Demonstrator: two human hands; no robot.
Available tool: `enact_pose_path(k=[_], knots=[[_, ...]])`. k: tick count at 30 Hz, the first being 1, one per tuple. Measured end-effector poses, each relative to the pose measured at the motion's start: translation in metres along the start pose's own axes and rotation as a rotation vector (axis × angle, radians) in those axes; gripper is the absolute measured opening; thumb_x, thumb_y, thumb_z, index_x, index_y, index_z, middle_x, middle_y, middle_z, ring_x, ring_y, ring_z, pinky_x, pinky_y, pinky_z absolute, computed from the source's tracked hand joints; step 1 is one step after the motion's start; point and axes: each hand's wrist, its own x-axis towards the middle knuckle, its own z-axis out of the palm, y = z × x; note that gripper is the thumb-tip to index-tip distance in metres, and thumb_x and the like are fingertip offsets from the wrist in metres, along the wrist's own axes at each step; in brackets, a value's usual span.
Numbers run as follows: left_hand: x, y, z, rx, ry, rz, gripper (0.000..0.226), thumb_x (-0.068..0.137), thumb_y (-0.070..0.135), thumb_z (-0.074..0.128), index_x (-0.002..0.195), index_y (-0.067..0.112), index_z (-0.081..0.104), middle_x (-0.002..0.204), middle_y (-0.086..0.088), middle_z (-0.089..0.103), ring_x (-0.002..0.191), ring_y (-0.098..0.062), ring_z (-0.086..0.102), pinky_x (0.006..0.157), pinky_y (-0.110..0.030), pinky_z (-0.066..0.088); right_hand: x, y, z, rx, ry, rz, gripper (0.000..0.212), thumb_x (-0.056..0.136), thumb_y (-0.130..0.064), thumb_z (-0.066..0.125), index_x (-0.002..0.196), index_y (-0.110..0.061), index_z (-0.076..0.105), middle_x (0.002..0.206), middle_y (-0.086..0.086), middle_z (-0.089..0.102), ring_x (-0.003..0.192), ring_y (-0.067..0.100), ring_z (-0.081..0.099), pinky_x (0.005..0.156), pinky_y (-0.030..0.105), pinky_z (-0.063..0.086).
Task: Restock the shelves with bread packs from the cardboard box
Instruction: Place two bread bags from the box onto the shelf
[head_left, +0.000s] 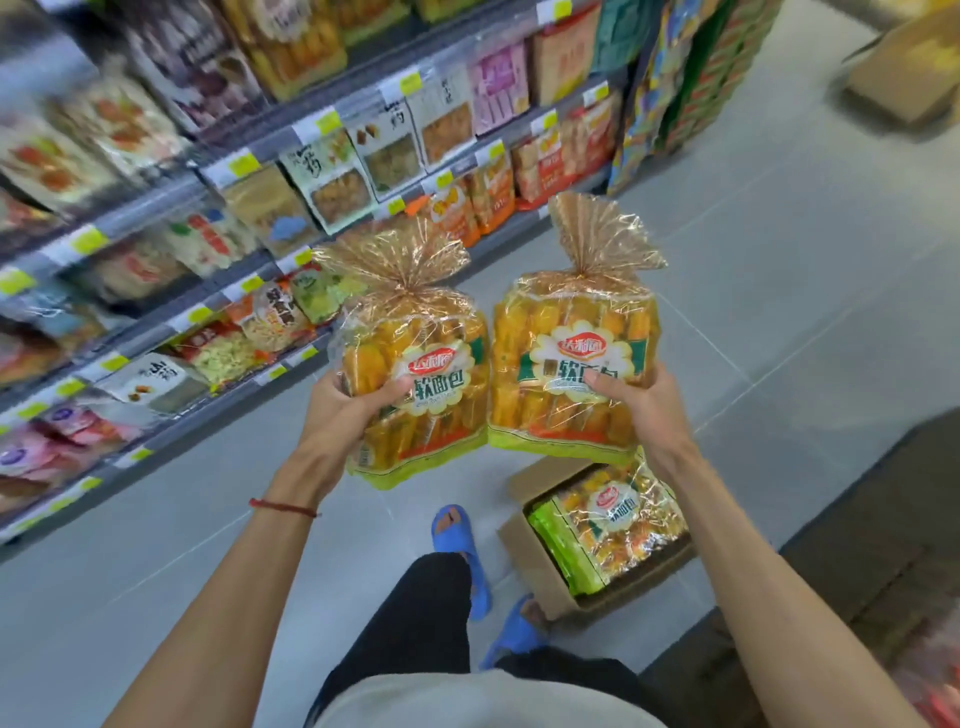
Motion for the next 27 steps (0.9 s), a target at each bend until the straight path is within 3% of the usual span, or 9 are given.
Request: enact_pose_path(k=[4, 8, 10, 14, 16, 18, 20, 23, 27], knots=[[0.013, 0.034, -0.022, 0.0, 0.067, 0.073, 0.054, 0.07, 0.026, 0.088, 0.119, 0.02, 0.067, 0.098, 0.006, 0.078, 0.09, -0.015, 0.075, 0.08, -0.037, 0.061, 0.025, -0.048, 0.029, -0.018, -0.047, -0.057, 0.068, 0.069, -0.024, 0.087, 0.131, -0.014, 0.062, 0.116, 0.002, 0.078, 0.101, 0.021, 0.077, 0.084, 0.039, 0.063], [0.046, 0.074, -0.043, -0.018, 0.093, 0.166, 0.061, 0.072, 0.024, 0.087, 0.122, 0.039, 0.056, 0.099, 0.011, 0.077, 0.09, -0.009, 0.074, 0.083, -0.034, 0.058, 0.062, -0.093, 0.062, -0.011, -0.066, -0.11, 0.06, 0.072, -0.016, 0.087, 0.128, -0.016, 0.064, 0.11, -0.001, 0.08, 0.096, 0.017, 0.078, 0.072, 0.027, 0.062], [0.068, 0.096, -0.053, -0.029, 0.109, 0.177, 0.062, 0.072, 0.025, 0.088, 0.127, 0.028, 0.059, 0.097, 0.011, 0.077, 0.087, -0.008, 0.074, 0.084, -0.037, 0.06, 0.085, -0.113, 0.082, -0.004, -0.069, -0.133, 0.056, 0.076, -0.009, 0.086, 0.127, -0.017, 0.064, 0.11, -0.001, 0.08, 0.096, 0.017, 0.078, 0.07, 0.025, 0.062], [0.123, 0.141, -0.075, -0.065, 0.118, 0.195, 0.044, 0.07, 0.026, 0.089, 0.109, 0.024, 0.068, 0.097, 0.006, 0.078, 0.093, -0.017, 0.075, 0.082, -0.041, 0.061, 0.134, -0.15, 0.122, -0.009, -0.065, -0.164, 0.05, 0.078, -0.008, 0.086, 0.12, -0.025, 0.066, 0.111, -0.002, 0.08, 0.099, 0.019, 0.078, 0.079, 0.033, 0.064], [0.149, 0.162, -0.083, -0.07, 0.111, 0.224, 0.05, 0.072, 0.024, 0.088, 0.116, 0.024, 0.065, 0.096, 0.009, 0.078, 0.09, -0.013, 0.075, 0.076, -0.034, 0.062, 0.156, -0.165, 0.14, -0.003, -0.056, -0.177, 0.051, 0.077, -0.009, 0.087, 0.121, -0.024, 0.066, 0.11, -0.003, 0.08, 0.099, 0.018, 0.077, 0.08, 0.032, 0.064], [0.174, 0.18, -0.088, -0.089, 0.107, 0.261, 0.072, 0.072, 0.022, 0.088, 0.135, 0.022, 0.055, 0.097, 0.013, 0.077, 0.087, -0.006, 0.074, 0.071, -0.025, 0.062, 0.178, -0.179, 0.153, 0.007, -0.04, -0.186, 0.054, 0.076, -0.008, 0.087, 0.123, -0.023, 0.065, 0.11, -0.003, 0.08, 0.099, 0.018, 0.077, 0.078, 0.031, 0.064], [0.199, 0.195, -0.09, -0.07, 0.104, 0.294, 0.088, 0.072, 0.022, 0.089, 0.146, 0.023, 0.043, 0.102, 0.015, 0.076, 0.089, -0.003, 0.073, 0.075, -0.023, 0.061, 0.204, -0.187, 0.162, 0.009, -0.022, -0.183, 0.054, 0.075, -0.008, 0.088, 0.121, -0.024, 0.065, 0.11, -0.003, 0.08, 0.1, 0.018, 0.077, 0.081, 0.035, 0.064], [0.239, 0.21, -0.089, -0.044, 0.129, 0.287, 0.076, 0.069, 0.025, 0.09, 0.136, 0.025, 0.055, 0.107, 0.01, 0.075, 0.094, -0.005, 0.072, 0.089, -0.033, 0.059, 0.241, -0.196, 0.17, -0.005, 0.019, -0.176, 0.068, 0.072, -0.011, 0.092, 0.131, -0.02, 0.059, 0.117, 0.001, 0.077, 0.106, 0.021, 0.075, 0.086, 0.042, 0.062], [0.293, 0.228, -0.072, -0.059, 0.183, 0.222, 0.069, 0.063, 0.033, 0.093, 0.124, 0.023, 0.062, 0.109, 0.004, 0.074, 0.103, -0.017, 0.071, 0.093, -0.042, 0.057, 0.299, -0.21, 0.171, -0.017, 0.086, -0.162, 0.069, 0.074, -0.009, 0.091, 0.133, -0.019, 0.057, 0.117, -0.001, 0.076, 0.104, 0.017, 0.074, 0.086, 0.037, 0.061]])
